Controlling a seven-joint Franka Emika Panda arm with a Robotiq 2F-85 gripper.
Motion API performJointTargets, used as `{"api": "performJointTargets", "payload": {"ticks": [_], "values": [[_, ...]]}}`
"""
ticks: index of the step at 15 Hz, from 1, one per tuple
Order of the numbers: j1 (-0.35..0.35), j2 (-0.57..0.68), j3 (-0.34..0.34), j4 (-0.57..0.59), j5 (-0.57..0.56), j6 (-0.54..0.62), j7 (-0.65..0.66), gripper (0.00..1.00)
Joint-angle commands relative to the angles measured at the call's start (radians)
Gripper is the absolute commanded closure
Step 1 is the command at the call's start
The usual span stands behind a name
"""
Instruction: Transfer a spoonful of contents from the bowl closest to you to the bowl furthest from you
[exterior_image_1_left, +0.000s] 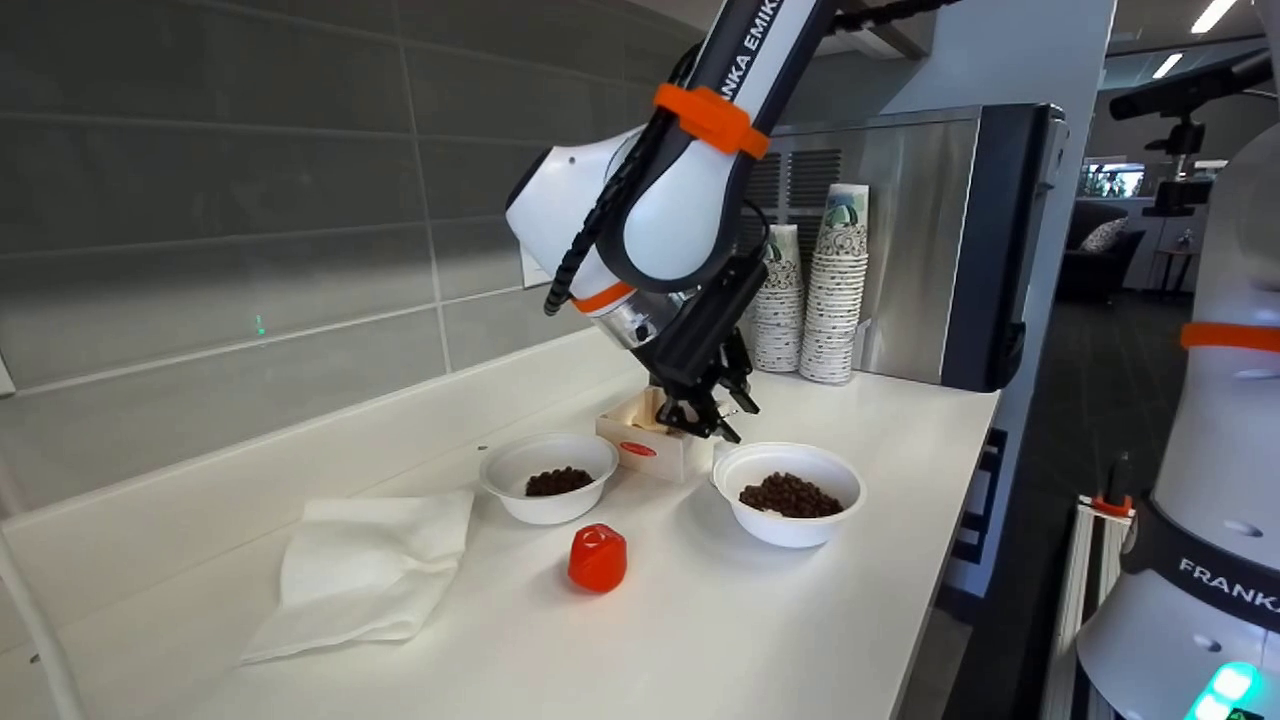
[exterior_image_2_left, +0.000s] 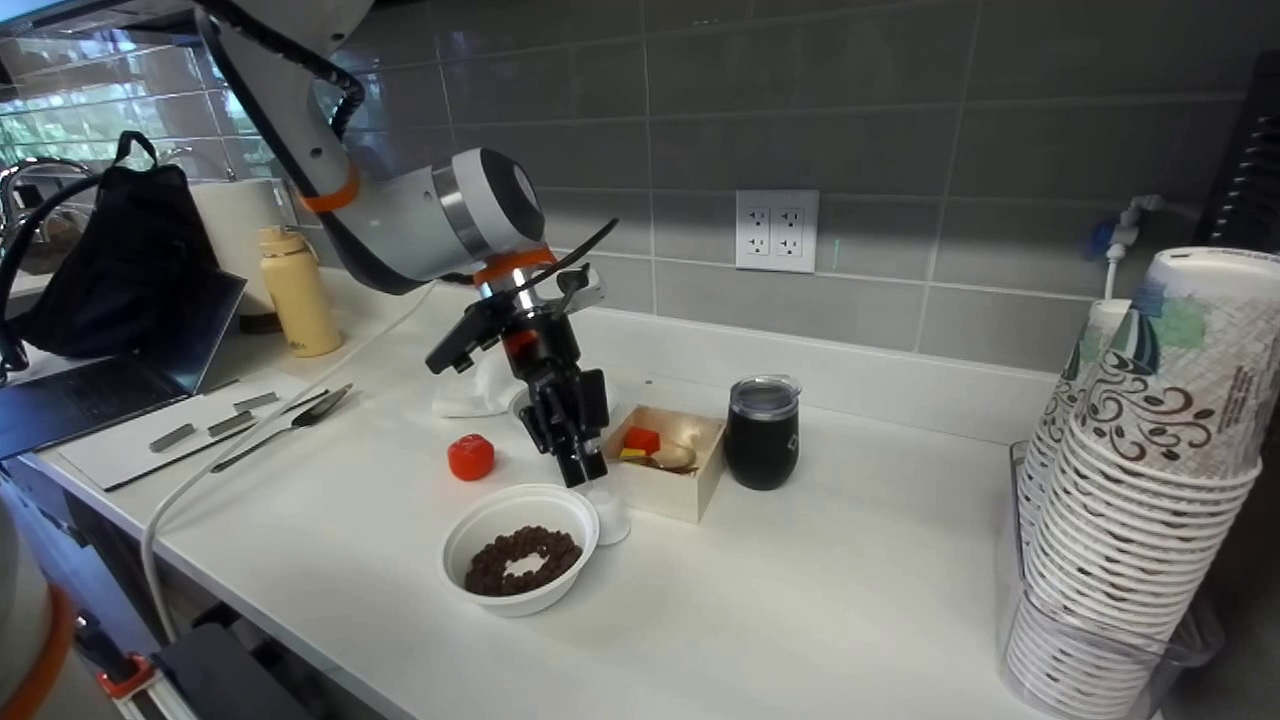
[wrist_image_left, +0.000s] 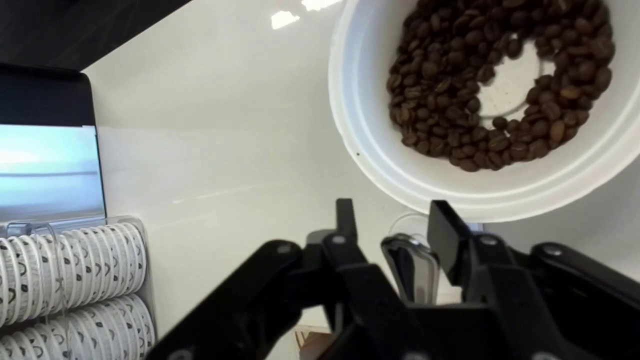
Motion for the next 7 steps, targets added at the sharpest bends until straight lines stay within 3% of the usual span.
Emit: {"api": "performJointTargets", "payload": {"ticks": [1, 4, 7], "values": [[-0.005, 0.006, -0.01, 0.01, 0.023, 0.009, -0.019, 0.25], [-0.003, -0.013, -0.009, 0.003, 0.037, 0.014, -0.019, 0.02], [0.0, -0.037, -0.007, -0.008, 0.053, 0.002, -0.009, 0.0]]}}
